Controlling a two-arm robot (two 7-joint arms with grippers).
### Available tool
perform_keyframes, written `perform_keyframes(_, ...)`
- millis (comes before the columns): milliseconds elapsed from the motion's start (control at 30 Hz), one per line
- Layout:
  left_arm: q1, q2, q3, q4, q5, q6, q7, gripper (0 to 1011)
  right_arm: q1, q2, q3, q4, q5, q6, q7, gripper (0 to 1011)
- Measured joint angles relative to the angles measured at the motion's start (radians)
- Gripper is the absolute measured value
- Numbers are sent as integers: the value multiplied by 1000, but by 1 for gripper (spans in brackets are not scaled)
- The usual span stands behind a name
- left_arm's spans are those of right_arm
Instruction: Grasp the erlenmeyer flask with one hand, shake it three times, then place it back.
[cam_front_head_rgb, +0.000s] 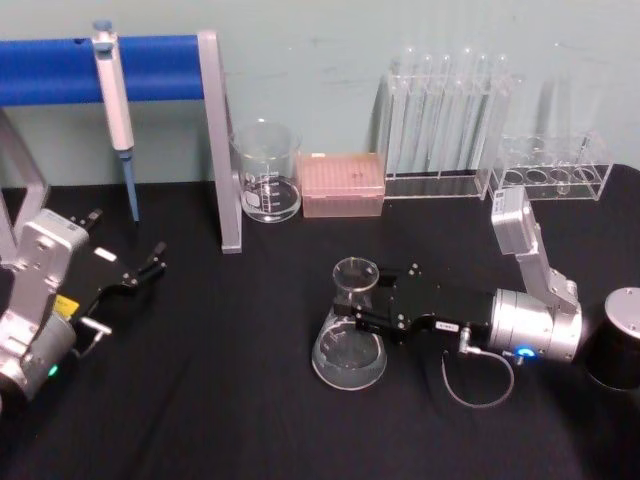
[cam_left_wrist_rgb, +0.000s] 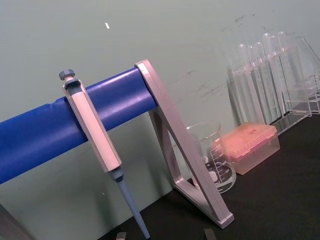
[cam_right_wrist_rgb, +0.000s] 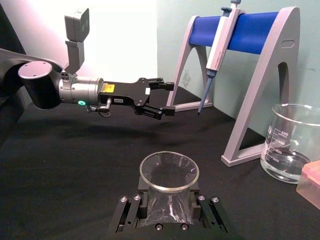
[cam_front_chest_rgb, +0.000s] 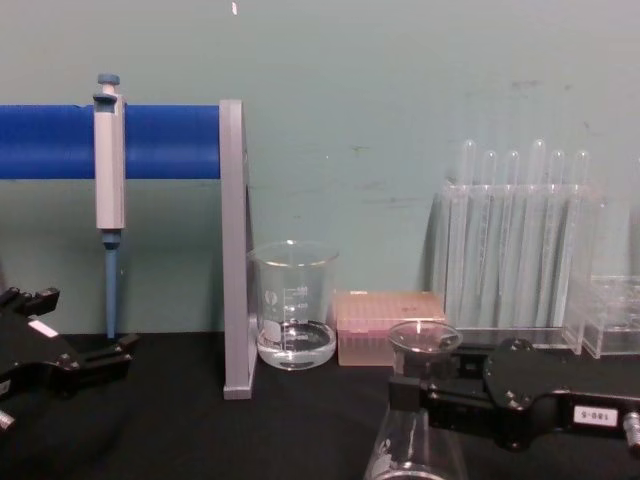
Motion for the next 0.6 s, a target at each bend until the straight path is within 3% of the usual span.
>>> perform_keyframes(367,0,0,0,0,0,0,0,1001,0,0,0,0,0,0,-1,453)
perform_keyframes(600,0,0,0,0,0,0,0,1001,-30,3,34,-34,31,-1,-31,453)
